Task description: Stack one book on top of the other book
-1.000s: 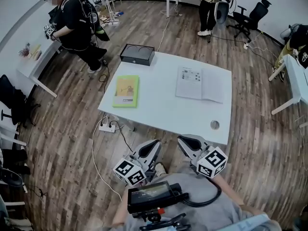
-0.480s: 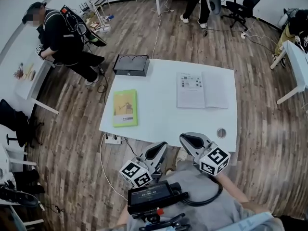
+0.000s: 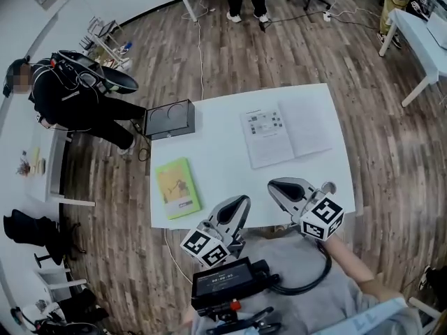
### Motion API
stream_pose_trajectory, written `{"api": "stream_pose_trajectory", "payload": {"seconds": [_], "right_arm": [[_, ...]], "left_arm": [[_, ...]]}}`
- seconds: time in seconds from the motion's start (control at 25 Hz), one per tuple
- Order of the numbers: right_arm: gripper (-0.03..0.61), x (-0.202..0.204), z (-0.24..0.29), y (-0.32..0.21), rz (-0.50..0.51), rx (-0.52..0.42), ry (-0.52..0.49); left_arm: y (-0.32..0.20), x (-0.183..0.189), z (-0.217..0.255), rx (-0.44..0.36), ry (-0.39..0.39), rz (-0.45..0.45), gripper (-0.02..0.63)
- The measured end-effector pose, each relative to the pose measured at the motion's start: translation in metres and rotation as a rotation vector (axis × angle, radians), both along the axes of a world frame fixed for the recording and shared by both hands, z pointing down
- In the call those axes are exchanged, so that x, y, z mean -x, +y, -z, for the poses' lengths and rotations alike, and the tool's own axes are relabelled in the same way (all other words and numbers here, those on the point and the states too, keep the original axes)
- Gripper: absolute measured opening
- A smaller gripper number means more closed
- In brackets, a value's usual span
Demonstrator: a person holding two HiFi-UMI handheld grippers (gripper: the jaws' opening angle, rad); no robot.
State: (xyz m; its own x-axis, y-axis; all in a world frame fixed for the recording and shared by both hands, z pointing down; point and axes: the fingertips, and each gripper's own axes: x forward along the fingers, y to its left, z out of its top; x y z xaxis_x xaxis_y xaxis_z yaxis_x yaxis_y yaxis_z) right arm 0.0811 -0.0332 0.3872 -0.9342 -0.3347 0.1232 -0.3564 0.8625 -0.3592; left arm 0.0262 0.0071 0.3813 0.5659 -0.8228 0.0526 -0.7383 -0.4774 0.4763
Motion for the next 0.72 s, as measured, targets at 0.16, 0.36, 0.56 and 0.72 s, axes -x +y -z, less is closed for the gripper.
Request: {"api": "stream_pose_trajectory", "payload": {"seconds": [0.16, 0.36, 0.56, 0.72], "right_arm": [[0.031, -0.007, -0.008, -0.023, -0.104, 0.022, 0.016], [0.031, -0.009, -0.005, -0.04, -0.249, 0.046, 0.022], [0.031, -0.008, 0.006, -0.049, -0.363, 0.071, -0.022], [0.031, -0.018, 0.008, -0.051, -0.437, 0.06, -0.022]], "left_arm": [[-0.015, 0.002, -0.013, 0.026, 0.009, -0.079, 0.02], [-0.04, 0.01, -0.009, 0.031, 0.038, -0.209, 0.02], [-0.053, 0.019, -0.001, 0.012, 0.024, -0.301, 0.02], [-0.059, 0.021, 0.0, 0.007, 0.014, -0.351, 0.02]]}}
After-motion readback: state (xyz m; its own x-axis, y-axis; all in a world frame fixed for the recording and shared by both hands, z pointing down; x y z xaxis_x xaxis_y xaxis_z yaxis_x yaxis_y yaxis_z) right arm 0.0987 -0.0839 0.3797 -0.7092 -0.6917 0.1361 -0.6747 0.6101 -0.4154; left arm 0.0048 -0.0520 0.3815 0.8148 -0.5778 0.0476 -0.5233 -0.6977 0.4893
